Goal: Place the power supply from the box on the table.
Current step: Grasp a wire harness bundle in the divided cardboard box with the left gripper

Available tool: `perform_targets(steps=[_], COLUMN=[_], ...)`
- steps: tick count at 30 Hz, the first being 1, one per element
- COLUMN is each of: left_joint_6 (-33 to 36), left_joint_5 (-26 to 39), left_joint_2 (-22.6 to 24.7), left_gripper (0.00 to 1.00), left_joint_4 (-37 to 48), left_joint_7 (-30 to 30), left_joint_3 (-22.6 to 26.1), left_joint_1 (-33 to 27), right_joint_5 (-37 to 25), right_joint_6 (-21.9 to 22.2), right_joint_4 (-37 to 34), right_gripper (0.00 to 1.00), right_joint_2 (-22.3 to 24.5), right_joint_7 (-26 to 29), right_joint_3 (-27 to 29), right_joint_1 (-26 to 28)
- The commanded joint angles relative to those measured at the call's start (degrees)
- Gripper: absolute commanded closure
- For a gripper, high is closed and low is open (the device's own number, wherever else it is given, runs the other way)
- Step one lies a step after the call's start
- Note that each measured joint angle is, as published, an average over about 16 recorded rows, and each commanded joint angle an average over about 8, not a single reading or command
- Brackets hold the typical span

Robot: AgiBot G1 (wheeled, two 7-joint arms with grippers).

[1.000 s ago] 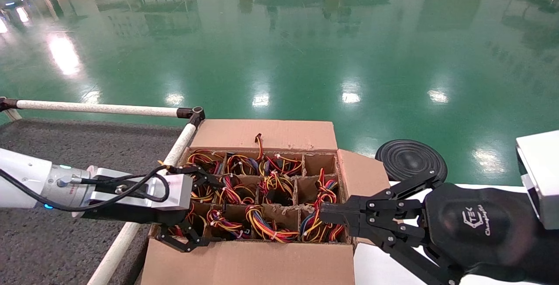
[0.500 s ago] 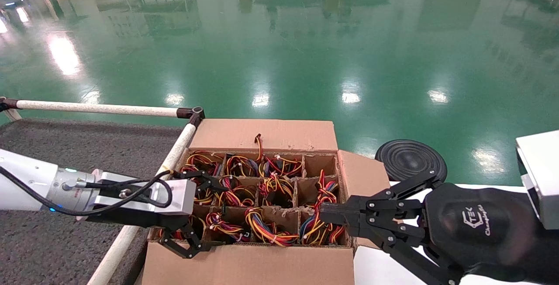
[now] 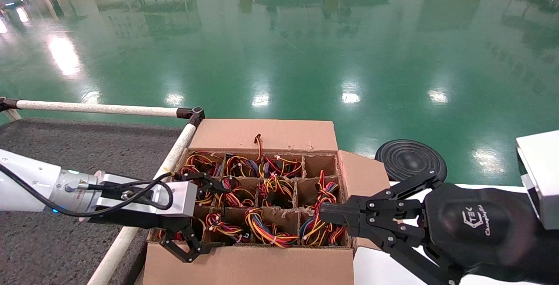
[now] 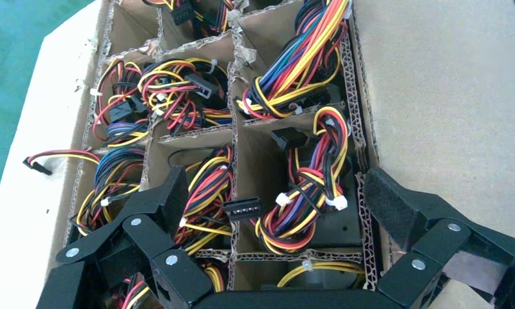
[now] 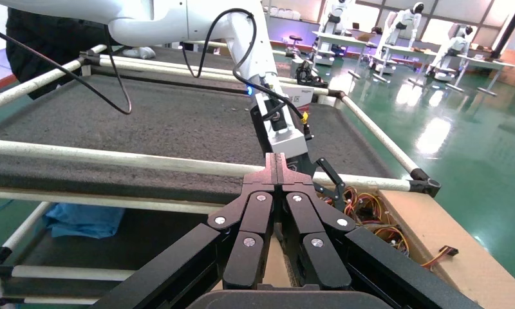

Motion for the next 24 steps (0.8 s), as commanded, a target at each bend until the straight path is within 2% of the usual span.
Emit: perform_targets(steps=[1, 24], left_joint_6=[0.1, 1.2], left_joint_5=[-0.1, -0.6], left_joint_2=[0.1, 0.6], left_gripper=[1.0, 1.0], left_joint_4=[0.2, 2.3], left_joint_7=[0.2, 2.0], left_joint_3=[0.0, -0.2], left_joint_1=[0.0, -0.8], right_joint_5=[0.0, 0.0], right_joint_6=[0.0, 0.0], right_joint_4=[0.0, 0.0], right_gripper=[1.0, 1.0], right_joint_2=[0.0, 0.0], right_joint_7=[0.0, 0.0], right_joint_3=[0.0, 0.0], right_joint_1=[0.0, 0.0])
